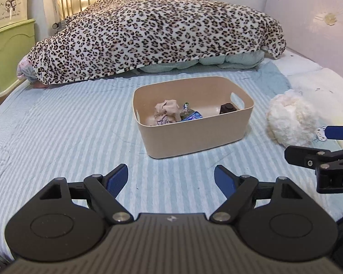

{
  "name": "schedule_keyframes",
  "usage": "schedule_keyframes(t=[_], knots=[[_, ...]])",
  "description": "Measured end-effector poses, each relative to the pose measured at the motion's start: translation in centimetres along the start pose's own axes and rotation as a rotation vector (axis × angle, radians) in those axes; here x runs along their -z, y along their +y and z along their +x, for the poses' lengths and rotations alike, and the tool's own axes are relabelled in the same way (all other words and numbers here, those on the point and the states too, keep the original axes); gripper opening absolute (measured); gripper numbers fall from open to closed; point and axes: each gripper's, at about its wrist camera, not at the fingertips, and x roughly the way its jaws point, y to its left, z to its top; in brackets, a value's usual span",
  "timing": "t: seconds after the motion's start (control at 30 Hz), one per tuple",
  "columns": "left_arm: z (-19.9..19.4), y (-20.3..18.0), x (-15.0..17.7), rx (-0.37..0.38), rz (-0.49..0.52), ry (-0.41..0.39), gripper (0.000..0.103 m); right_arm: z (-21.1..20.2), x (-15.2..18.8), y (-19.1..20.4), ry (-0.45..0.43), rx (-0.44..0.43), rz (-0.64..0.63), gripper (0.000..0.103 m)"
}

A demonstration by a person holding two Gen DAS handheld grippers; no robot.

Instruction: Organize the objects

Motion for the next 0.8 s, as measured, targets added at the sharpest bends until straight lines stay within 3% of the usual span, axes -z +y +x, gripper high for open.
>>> schedule_keyframes(t=[0.8], knots=[[-5.1, -0.6, 2.9, 0.075, -0.043, -0.036, 0.083, -5.0, 2.8, 2.2, -0.007, -0.036, -0.013, 0.103]])
